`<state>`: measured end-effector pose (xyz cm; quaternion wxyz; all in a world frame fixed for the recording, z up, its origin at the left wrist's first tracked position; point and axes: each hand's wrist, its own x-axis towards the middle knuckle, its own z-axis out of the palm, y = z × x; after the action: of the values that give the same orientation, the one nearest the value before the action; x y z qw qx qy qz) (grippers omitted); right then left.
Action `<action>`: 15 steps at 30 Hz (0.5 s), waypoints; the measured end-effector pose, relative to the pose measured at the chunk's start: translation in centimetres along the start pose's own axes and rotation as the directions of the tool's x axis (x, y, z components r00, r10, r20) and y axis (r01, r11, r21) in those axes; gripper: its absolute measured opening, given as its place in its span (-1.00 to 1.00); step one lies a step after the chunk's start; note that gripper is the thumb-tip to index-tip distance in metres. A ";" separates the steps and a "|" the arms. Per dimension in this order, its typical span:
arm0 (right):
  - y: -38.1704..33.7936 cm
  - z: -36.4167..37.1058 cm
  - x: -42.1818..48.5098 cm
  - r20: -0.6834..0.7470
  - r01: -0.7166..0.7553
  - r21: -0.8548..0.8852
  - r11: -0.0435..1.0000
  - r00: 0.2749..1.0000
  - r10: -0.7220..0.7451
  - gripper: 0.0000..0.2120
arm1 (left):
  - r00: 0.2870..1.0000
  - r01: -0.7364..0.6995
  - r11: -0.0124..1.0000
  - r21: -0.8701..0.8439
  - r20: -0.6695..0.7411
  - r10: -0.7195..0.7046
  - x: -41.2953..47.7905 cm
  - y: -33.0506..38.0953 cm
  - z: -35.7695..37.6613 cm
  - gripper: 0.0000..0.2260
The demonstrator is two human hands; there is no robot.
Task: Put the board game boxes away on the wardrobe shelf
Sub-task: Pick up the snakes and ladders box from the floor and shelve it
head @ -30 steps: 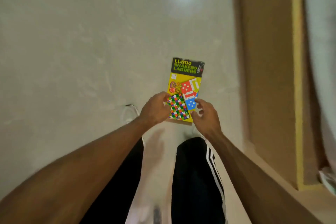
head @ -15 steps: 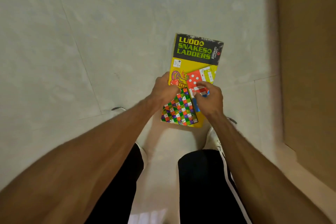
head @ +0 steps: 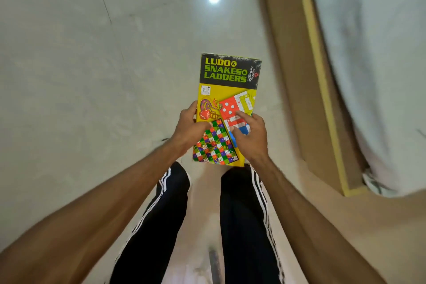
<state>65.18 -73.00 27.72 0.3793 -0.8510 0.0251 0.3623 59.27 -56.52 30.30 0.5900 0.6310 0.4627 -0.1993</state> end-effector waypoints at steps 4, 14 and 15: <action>-6.8 -7.7 -9.1 -0.036 0.045 0.007 0.999 0.998 -0.044 -0.56 | 0.994 -0.097 0.995 0.001 0.044 0.097 -10.8 6.7 -1.3 -0.59; -15.0 -19.4 -29.0 -0.310 0.127 0.132 0.983 0.947 -0.081 -0.60 | 0.904 -0.390 0.914 0.114 0.238 0.355 -30.2 16.3 -2.7 -0.55; -15.1 -20.2 -31.0 -0.350 0.128 0.148 0.981 0.934 -0.069 -0.60 | 0.884 -0.422 0.898 0.121 0.275 0.378 -31.9 17.0 -2.5 -0.56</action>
<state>59.22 -82.85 66.01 0.4573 -0.8661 0.0786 0.1858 56.73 -63.19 65.85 0.6122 0.7336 0.2259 -0.1895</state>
